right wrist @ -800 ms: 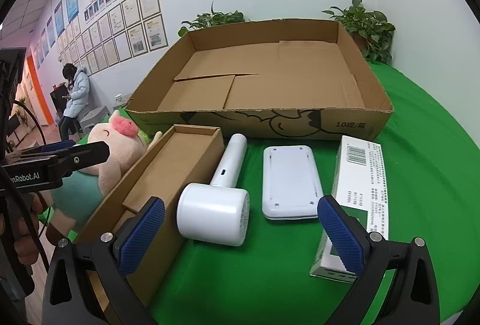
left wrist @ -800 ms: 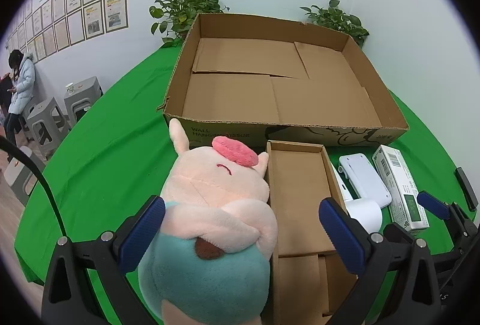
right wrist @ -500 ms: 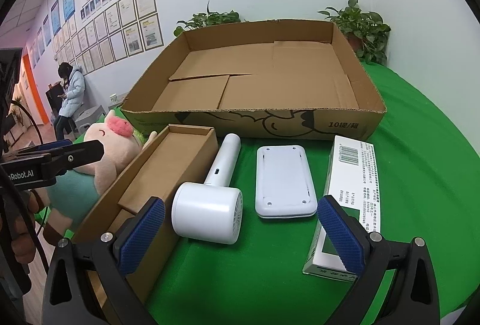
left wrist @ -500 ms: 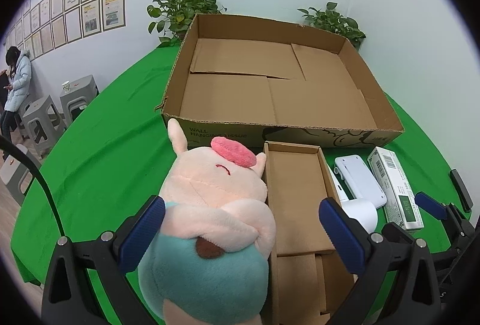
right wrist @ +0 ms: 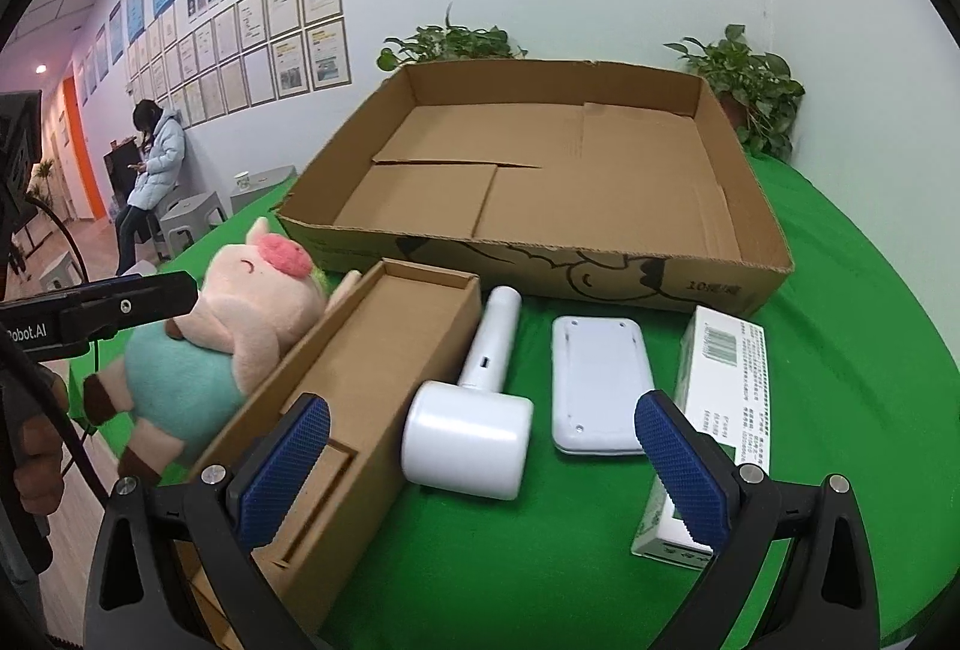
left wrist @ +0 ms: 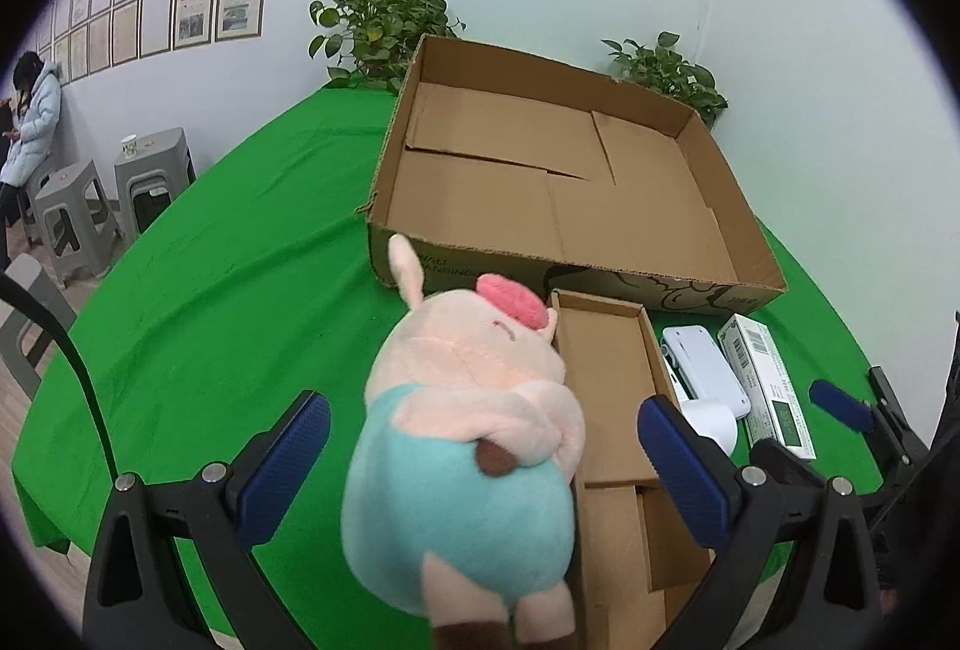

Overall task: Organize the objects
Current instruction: 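Grasp the pink-and-teal plush pig with the left tool, then carry the plush pig into the large cardboard box with the left tool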

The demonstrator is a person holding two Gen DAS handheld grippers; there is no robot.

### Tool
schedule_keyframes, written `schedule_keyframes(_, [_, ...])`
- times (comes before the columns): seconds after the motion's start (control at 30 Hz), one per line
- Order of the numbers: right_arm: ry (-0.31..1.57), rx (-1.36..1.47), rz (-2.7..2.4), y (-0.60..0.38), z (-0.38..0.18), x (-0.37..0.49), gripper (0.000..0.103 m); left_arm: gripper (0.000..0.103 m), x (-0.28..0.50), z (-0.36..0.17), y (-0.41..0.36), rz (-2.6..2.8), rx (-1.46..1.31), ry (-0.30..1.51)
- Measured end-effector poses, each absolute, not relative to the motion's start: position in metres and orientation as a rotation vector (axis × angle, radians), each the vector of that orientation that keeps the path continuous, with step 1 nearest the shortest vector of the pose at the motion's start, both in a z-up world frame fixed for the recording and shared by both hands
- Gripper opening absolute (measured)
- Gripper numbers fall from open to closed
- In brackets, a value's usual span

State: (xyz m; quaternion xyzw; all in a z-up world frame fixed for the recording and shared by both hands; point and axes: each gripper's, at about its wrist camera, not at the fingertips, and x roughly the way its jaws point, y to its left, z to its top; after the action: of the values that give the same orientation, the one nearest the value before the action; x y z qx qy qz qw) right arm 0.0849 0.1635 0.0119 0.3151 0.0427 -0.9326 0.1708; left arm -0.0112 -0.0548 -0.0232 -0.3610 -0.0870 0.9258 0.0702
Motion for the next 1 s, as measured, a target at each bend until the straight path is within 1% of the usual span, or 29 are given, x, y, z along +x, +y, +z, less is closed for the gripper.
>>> schedule_keyframes(0.1, [0.188, 0.815, -2.578, 0.148, 0.030, 0.093, 0.103, 0.102, -0.010, -0.034, -0.065, 2.744, -1.142, -0.299])
schedule_keyframes(0.17, [0.227, 0.734, -2.480, 0.134, 0.046, 0.104, 0.103, 0.102, -0.009, -0.045, -0.073, 2.709, -1.172, -0.368])
schedule_keyframes(0.2, [0.231, 0.710, -2.428, 0.128, 0.053, 0.109, 0.103, 0.101, -0.008, -0.049, -0.077, 2.691, -1.184, -0.399])
schedule_keyframes(0.27, [0.209, 0.690, -2.302, 0.115, 0.063, 0.115, 0.103, 0.089, -0.006, -0.060, -0.084, 2.645, -1.193, -0.466])
schedule_keyframes(0.3, [0.183, 0.684, -2.211, 0.108, 0.069, 0.118, 0.103, 0.075, -0.004, -0.064, -0.086, 2.625, -1.194, -0.476])
schedule_keyframes(0.37, [0.145, 0.671, -2.084, 0.095, 0.076, 0.123, 0.103, 0.069, 0.001, -0.068, -0.093, 2.605, -1.165, -0.520])
schedule_keyframes(0.53, [0.038, 0.709, -1.903, 0.064, 0.081, 0.108, 0.103, 0.049, 0.017, -0.061, -0.110, 2.641, -1.134, -0.547])
schedule_keyframes(0.6, [-0.011, 0.773, -1.892, 0.054, 0.073, 0.091, 0.103, 0.045, 0.024, -0.059, -0.116, 2.657, -1.127, -0.549])
schedule_keyframes(0.67, [-0.040, 0.871, -1.898, 0.042, 0.061, 0.071, 0.103, 0.043, 0.031, -0.058, -0.118, 2.661, -1.124, -0.544])
schedule_keyframes(0.83, [-0.133, 1.072, -1.858, 0.019, 0.034, 0.028, 0.103, 0.043, 0.039, -0.064, -0.123, 2.660, -1.118, -0.565])
schedule_keyframes(1.0, [-0.159, 1.244, -1.876, 0.007, 0.003, 0.002, 0.103, 0.041, 0.039, -0.069, -0.128, 2.650, -1.111, -0.593])
